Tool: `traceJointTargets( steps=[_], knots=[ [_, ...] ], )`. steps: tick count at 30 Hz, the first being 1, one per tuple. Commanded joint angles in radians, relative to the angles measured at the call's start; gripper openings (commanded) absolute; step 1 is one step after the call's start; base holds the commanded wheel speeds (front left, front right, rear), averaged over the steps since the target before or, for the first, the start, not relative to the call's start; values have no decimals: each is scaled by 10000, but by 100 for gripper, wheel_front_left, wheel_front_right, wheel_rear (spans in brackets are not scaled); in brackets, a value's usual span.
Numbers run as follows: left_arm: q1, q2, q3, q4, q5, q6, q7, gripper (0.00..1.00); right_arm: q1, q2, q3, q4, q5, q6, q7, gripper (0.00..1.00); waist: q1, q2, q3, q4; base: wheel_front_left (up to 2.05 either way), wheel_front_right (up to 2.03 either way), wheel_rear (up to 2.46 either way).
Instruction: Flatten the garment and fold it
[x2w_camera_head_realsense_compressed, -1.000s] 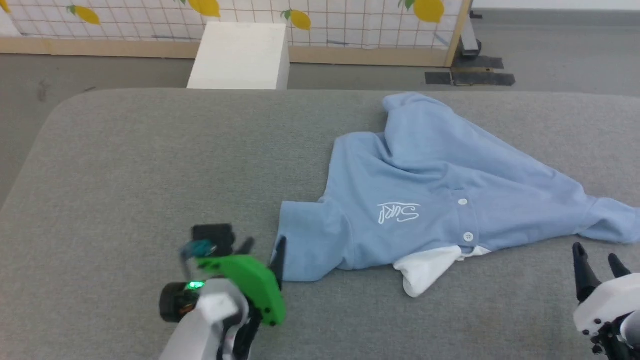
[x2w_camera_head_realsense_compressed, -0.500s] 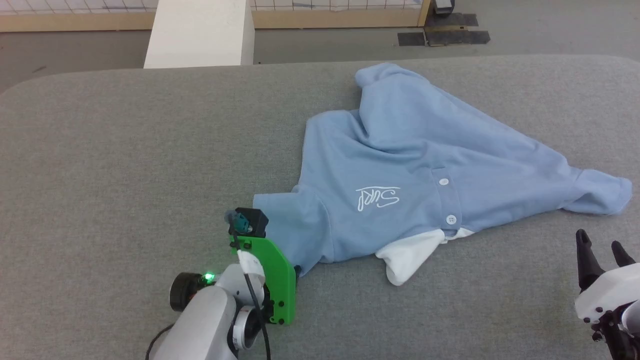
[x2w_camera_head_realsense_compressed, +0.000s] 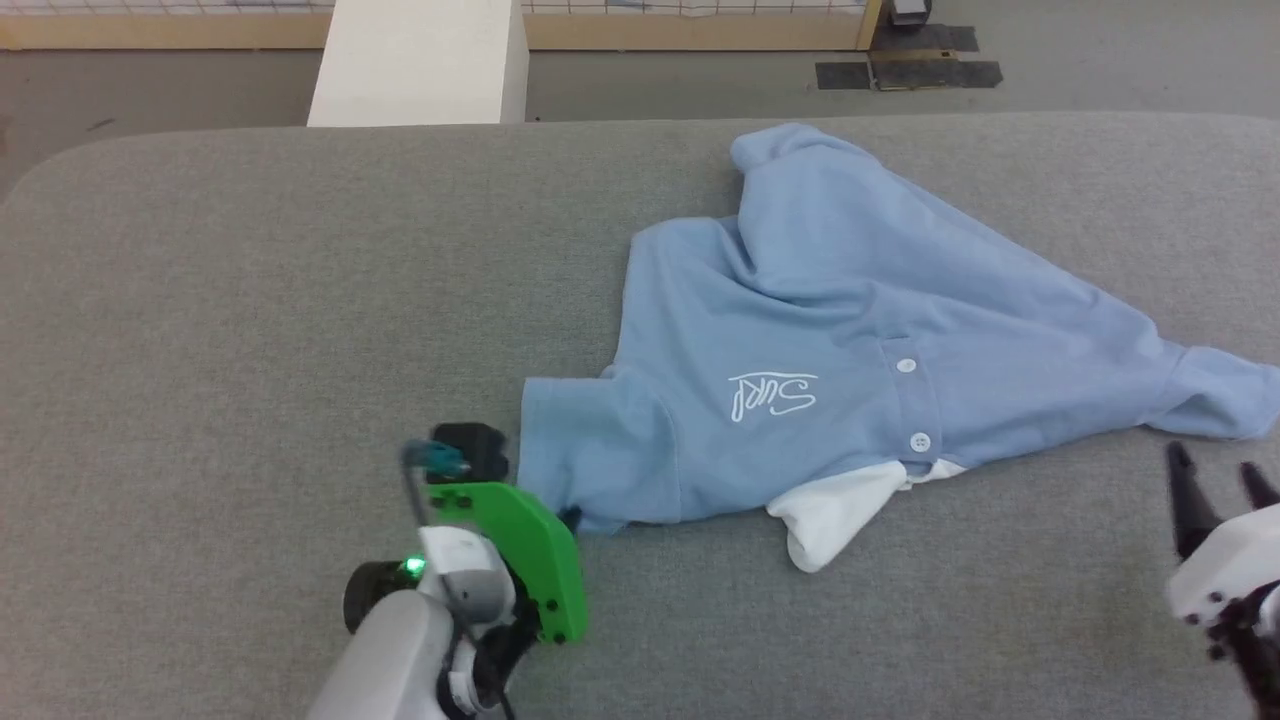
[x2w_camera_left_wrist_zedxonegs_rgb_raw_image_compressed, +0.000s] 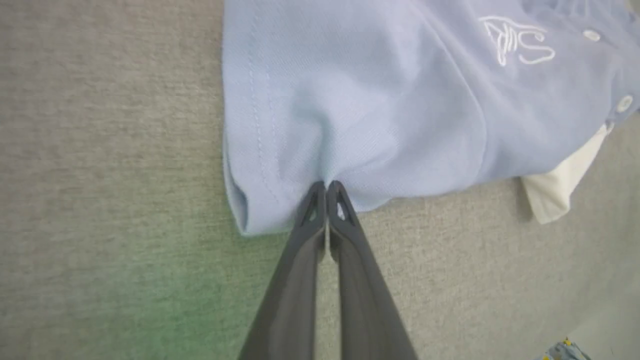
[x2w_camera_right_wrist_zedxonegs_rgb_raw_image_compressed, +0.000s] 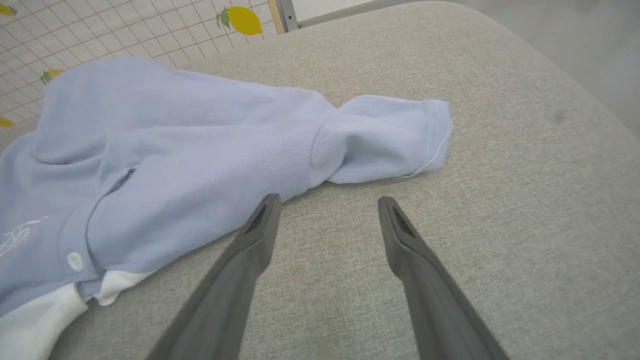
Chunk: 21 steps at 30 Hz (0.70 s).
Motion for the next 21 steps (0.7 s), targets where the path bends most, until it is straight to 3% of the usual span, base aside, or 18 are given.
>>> traceJointTargets(
  steps=[1, 6, 10, 15, 21],
  knots=[
    [142, -27, 233, -266, -241, 67, -299, 0, -311, -253, -167, 100, -253, -15, 305, 100, 0, 0, -4, 28, 0, 0, 0],
    [583, -84, 535, -1433, -571, 33, -901, 0, -1229, -1213, -467, 890, -1174, -15, 1988, 100, 0, 0, 220, 66, 0, 0, 0],
    [857, -86, 479, -2083, -575, 67, -1000, 0, -2041, -1850, -407, 1601, -1723, -15, 2409, 100, 0, 0, 561, 194, 0, 0, 0],
    [925, -67, 390, -2497, -523, 137, -957, 0, -2713, -2023, -540, 2553, -2334, -15, 2761, 100, 0, 0, 1037, 396, 0, 0, 0],
    [884, -74, 324, -2714, -460, 191, -1032, 0, -3257, -1850, -643, 3309, -2677, -15, 2357, 100, 0, 0, 1415, 535, 0, 0, 0]
  ],
)
